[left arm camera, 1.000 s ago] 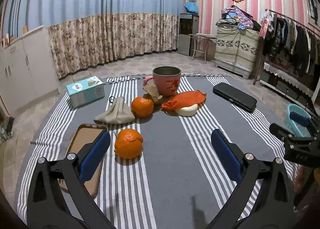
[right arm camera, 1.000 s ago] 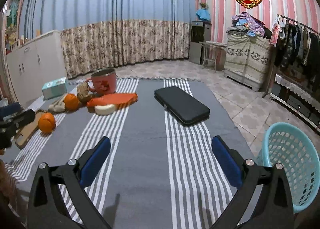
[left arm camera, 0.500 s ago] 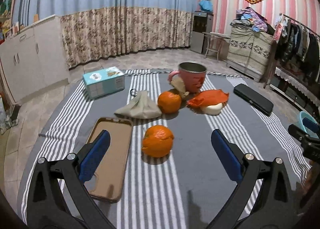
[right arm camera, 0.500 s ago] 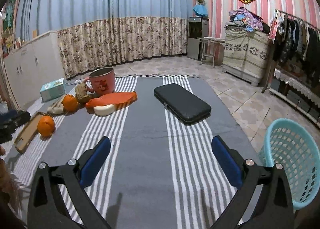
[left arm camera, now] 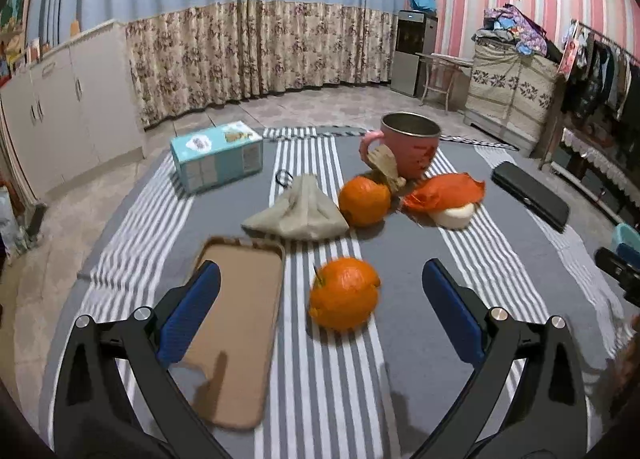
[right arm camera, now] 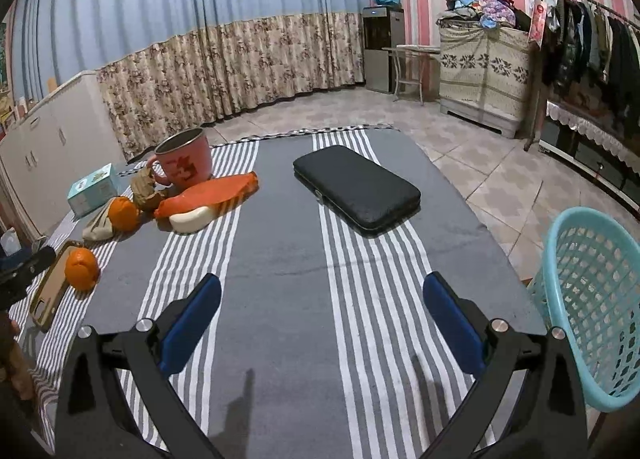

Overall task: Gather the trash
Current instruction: 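Lower the left tool onto the beige cloth bag and close it, then grasp the orange plastic bag with the right tool while the left lifts the cloth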

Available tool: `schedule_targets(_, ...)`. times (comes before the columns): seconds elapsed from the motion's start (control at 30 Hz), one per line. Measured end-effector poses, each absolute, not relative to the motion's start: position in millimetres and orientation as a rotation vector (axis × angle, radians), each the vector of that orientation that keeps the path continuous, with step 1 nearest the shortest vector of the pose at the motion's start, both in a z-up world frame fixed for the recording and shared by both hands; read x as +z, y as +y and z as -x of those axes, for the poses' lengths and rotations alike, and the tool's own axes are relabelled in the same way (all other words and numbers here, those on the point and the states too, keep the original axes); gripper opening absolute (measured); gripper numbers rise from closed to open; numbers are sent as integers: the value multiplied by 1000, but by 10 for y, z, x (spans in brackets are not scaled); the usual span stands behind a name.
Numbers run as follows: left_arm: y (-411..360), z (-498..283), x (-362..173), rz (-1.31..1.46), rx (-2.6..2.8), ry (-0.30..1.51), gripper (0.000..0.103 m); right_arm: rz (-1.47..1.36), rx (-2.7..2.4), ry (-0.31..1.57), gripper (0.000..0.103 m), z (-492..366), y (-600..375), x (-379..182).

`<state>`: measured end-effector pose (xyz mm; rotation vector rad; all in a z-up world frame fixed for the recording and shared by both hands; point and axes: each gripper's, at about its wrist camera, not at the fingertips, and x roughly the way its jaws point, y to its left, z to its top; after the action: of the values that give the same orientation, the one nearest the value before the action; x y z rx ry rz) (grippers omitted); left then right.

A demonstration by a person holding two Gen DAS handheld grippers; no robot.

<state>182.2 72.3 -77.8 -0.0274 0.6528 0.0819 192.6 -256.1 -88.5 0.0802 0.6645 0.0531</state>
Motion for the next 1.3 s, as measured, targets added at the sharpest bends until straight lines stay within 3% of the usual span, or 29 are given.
schedule_targets(0.27, 842, -2407, -886, 4, 89, 729, 95, -36, 62, 669, 99, -1938, -2523, -901)
schedule_targets(0.53, 923, -2808, -1170, 27, 55, 860, 62, 6, 63, 698, 99, -1998, -2398, -967)
schedule_targets(0.67, 895, -2799, -1177, 31, 24, 844, 47, 1, 88, 718, 99, -2017, -2346, -976)
schedule_targets(0.8, 923, -2755, -1176, 34, 33, 827, 20, 17, 105, 718, 99, -2113, -2231, -923)
schedule_targets(0.9, 997, -2726, -1149, 72, 18, 809, 12, 11, 124, 713, 99, -2237, -2100, -858)
schedule_targets(1.3, 956, -2611, -1044, 46, -1, 722, 6, 1, 129, 764, 98, -3263, -1503, -890)
